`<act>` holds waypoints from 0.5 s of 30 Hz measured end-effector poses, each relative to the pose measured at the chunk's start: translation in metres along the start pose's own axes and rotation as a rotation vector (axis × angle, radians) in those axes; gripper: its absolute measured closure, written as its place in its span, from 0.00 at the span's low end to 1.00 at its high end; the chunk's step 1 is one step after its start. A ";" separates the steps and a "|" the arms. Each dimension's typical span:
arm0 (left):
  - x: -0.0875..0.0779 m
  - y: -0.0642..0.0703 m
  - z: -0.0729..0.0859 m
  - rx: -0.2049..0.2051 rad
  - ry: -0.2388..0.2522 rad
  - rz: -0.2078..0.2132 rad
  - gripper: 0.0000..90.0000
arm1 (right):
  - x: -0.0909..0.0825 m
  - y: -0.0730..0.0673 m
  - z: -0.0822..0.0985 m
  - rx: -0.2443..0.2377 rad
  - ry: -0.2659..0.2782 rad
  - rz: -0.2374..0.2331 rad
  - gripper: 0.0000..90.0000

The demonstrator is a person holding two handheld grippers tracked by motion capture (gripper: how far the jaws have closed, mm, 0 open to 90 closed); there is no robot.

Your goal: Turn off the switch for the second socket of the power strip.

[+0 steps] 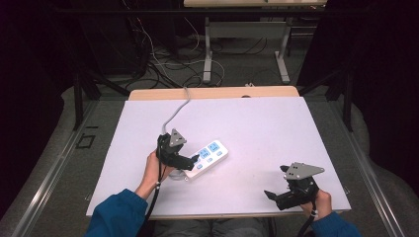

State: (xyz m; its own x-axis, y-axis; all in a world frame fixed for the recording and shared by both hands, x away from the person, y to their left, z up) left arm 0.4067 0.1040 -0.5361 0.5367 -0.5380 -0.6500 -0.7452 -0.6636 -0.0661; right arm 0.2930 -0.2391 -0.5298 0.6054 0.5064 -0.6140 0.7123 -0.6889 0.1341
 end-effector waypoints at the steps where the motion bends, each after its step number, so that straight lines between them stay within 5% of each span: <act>1: 0.002 0.001 -0.001 -0.004 0.003 0.005 0.00 | 0.000 0.000 0.000 0.002 0.001 0.002 0.03; 15: 0.019 0.013 -0.008 -0.005 -0.011 0.033 0.00 | 0.000 -0.001 0.000 0.004 0.003 0.000 0.03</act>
State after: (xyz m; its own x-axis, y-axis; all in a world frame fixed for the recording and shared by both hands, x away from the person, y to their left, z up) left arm 0.4099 0.0814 -0.5432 0.5076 -0.5541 -0.6598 -0.7606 -0.6480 -0.0409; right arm 0.2922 -0.2386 -0.5295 0.6064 0.5081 -0.6116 0.7109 -0.6910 0.1309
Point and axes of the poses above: each handheld gripper's, and its own axes: x roughly forward along the jaws, z roughly out of its underside, y roughly to its right, the point moved 4 cm from there along x, roughly forward along the jaws, and after that the axes turned 4 degrees about z, right-handed, at the moved point
